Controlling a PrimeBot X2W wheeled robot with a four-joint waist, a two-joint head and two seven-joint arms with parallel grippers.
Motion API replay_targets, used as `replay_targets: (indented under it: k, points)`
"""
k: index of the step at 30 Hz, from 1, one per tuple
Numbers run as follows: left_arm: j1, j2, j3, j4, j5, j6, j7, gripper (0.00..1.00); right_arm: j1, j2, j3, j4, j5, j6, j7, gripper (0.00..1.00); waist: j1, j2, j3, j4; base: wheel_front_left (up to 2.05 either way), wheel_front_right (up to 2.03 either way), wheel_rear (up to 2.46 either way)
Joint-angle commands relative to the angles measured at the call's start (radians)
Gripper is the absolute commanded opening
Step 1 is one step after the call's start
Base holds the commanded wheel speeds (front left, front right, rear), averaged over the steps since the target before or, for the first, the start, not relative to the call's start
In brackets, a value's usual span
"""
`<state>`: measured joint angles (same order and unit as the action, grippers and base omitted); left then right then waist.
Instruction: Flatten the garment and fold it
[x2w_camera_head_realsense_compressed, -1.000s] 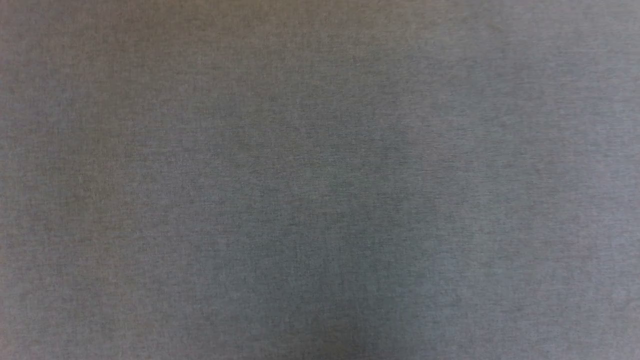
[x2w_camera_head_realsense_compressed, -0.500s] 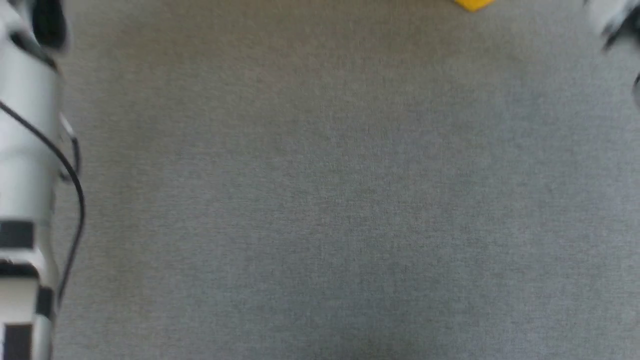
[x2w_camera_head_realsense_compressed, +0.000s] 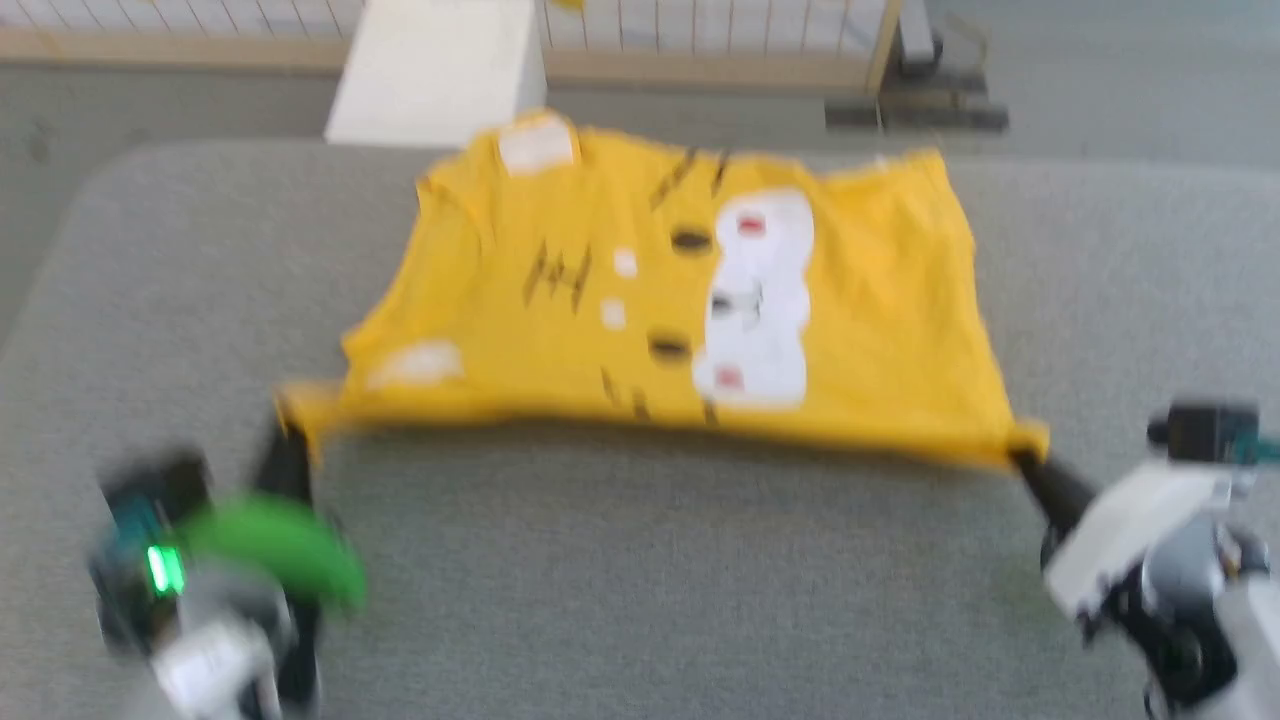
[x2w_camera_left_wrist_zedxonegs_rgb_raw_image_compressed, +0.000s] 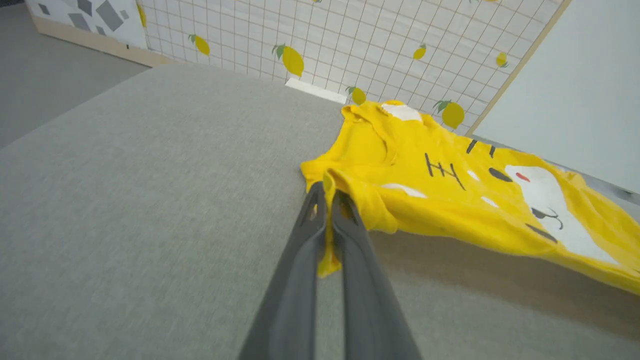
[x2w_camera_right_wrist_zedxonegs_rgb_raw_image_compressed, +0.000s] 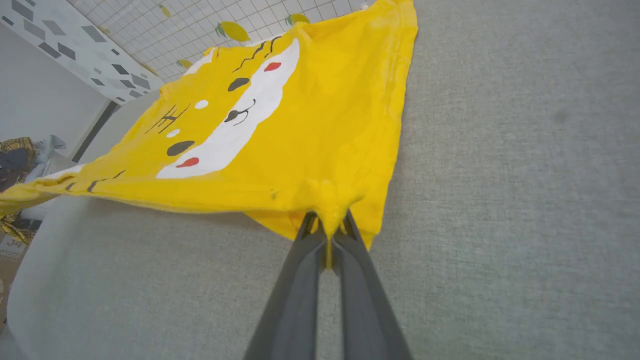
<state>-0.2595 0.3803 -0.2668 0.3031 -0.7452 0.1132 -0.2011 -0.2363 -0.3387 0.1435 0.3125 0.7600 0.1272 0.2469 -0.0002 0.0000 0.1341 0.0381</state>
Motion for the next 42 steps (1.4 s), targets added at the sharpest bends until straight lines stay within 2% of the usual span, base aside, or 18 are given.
replay_targets:
  k: [1,8,13,17,24,29,35,42]
  points:
    - [0.081,0.002,-0.007,-0.03,-0.006,0.026,0.016,0.0,0.049,-0.001,-0.006,-0.019,0.002,0.003,0.015,0.0,0.0002,0.0,-0.116,0.033,0.0,0.0,0.0]
    - [0.381,0.009,-0.02,-0.138,-0.056,0.123,0.112,0.0,0.269,-0.02,-0.016,-0.113,-0.047,0.003,0.115,0.0,0.0002,0.0,-0.137,0.012,0.0,0.0,0.0]
    - [0.495,0.033,-0.041,-0.168,-0.082,0.188,0.228,0.0,0.368,-0.039,-0.016,-0.169,-0.084,0.003,0.206,0.0,0.0002,0.0,-0.129,0.003,0.0,0.0,0.0]
    - [0.537,0.034,-0.022,-0.207,-0.103,0.221,0.244,0.0,0.415,-0.032,-0.045,-0.202,-0.096,0.003,0.253,0.0,0.0002,0.0,-0.12,0.001,0.0,0.0,0.0]
    - [0.483,0.046,0.009,-0.307,-0.081,0.21,0.181,0.0,0.398,0.002,-0.086,-0.277,-0.12,0.003,0.269,0.0,0.0002,0.0,-0.099,-0.003,0.0,0.0,0.0]
    - [0.334,0.082,-0.019,-0.34,-0.033,0.187,0.215,0.0,0.323,0.005,-0.112,-0.316,-0.151,0.003,0.323,0.0,0.0002,0.0,-0.054,0.001,0.0,0.0,0.0]
    - [0.123,0.087,-0.058,-0.291,0.002,0.153,0.275,0.0,0.21,0.027,-0.136,-0.328,-0.226,0.003,0.442,0.0,0.0002,0.0,0.034,0.001,0.0,0.0,0.0]
    - [-0.065,0.079,-0.092,-0.172,0.021,0.106,0.321,0.0,0.06,0.033,-0.114,-0.327,-0.312,0.003,0.577,0.0,0.0002,0.0,0.156,-0.004,0.0,0.0,0.0]
